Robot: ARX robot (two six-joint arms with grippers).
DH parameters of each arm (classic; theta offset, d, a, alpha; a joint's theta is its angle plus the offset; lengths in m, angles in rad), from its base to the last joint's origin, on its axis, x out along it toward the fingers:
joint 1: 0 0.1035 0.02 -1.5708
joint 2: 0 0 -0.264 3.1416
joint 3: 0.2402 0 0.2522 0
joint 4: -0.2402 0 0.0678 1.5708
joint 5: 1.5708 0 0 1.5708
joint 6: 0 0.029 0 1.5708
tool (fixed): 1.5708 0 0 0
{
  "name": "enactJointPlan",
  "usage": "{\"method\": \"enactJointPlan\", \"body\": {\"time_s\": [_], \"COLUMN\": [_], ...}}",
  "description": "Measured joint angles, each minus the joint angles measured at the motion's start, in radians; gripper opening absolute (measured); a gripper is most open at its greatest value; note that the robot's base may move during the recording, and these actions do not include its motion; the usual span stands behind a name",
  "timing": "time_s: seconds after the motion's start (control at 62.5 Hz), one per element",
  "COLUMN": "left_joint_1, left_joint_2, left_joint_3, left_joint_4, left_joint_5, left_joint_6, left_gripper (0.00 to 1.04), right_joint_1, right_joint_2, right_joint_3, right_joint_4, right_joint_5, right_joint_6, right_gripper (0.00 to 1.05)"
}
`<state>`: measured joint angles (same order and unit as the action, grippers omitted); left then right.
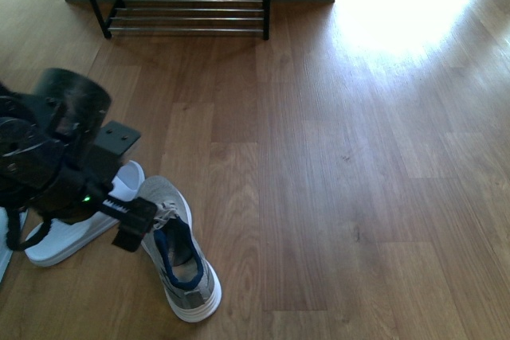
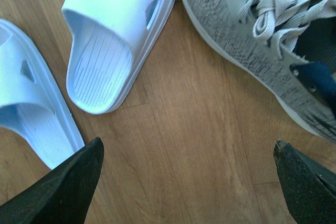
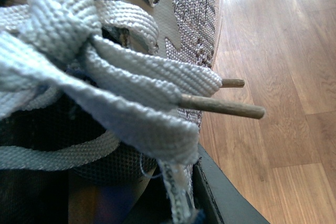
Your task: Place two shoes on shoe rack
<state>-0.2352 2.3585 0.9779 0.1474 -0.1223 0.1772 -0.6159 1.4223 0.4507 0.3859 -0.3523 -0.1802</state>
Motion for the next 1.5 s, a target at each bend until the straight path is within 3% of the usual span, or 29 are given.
{"method": "enactJointPlan", "body": {"time_s": [0.208,0.528,0.64,0.895,1.247,1.503], "left_joint_1": [-0.133,-0.254,-0.285,-0.27,-0.18,-0.203], "left_joint_2": [0.071,0.166,0.204,0.207,0.076,0.076], "left_joint_3": [0.136,0.272,0.291,0.282,0.183,0.161], "left_joint_4": [-0.08,-0.167,-0.21,-0.195,-0.141,-0.147], "left_joint_5": [-0.036,-0.035,-0.093,-0.126,-0.085,-0.085], "left_joint_6": [-0.028,-0.156,-0.202,-0.223,-0.338,-0.409], "left_gripper": [0.95,0.95,0.95,0.95,0.95,0.95], "right_joint_1": [0.0,0.0,0.0,0.0,0.0,0.0], "right_joint_2": [0.0,0.0,0.0,0.0,0.0,0.0], "right_joint_3": [0.0,0.0,0.0,0.0,0.0,0.0], "right_joint_4": [0.0,0.0,0.0,0.0,0.0,0.0], "right_joint_5": [0.0,0.0,0.001,-0.002,0.0,0.0], "right_joint_6": [0.0,0.0,0.0,0.0,0.0,0.0], "right_gripper": [0.03,0.03,0.03,0.03,0.03,0.03]}}
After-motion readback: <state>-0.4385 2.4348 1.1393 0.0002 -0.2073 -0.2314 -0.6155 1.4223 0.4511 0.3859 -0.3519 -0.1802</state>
